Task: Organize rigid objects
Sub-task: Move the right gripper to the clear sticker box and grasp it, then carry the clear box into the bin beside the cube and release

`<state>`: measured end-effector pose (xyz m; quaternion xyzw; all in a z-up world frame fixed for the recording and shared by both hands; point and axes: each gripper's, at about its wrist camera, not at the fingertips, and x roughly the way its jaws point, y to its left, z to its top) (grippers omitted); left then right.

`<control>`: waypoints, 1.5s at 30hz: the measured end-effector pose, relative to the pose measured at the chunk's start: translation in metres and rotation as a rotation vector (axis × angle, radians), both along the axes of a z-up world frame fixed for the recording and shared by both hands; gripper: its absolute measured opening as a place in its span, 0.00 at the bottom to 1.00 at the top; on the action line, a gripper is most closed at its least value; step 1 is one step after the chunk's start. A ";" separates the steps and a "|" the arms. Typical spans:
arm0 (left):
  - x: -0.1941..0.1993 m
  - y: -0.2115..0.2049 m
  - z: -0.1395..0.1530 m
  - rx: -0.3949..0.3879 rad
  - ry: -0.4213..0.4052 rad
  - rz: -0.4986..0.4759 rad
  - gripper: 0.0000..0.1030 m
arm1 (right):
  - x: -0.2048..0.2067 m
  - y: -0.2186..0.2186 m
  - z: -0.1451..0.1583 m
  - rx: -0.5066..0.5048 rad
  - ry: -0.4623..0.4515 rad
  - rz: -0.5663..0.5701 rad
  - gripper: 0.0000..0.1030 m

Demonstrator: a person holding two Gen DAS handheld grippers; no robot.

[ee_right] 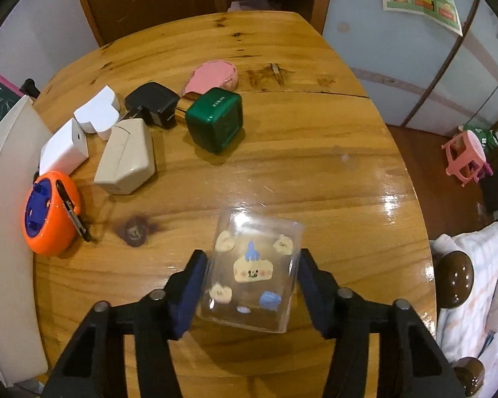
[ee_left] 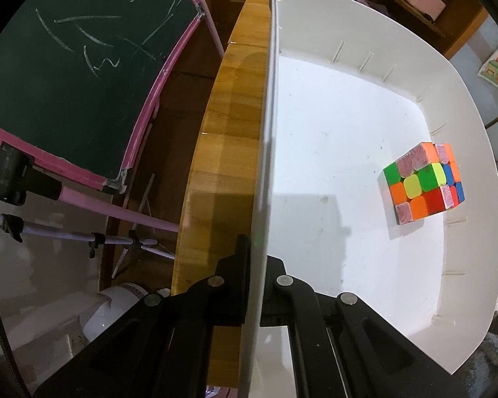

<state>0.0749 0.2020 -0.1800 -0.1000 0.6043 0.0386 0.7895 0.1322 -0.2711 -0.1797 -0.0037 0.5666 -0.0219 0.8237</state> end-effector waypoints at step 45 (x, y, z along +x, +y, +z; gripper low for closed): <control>-0.015 0.002 0.004 -0.032 -0.099 0.037 0.02 | -0.042 0.288 0.120 0.161 -0.120 0.807 0.50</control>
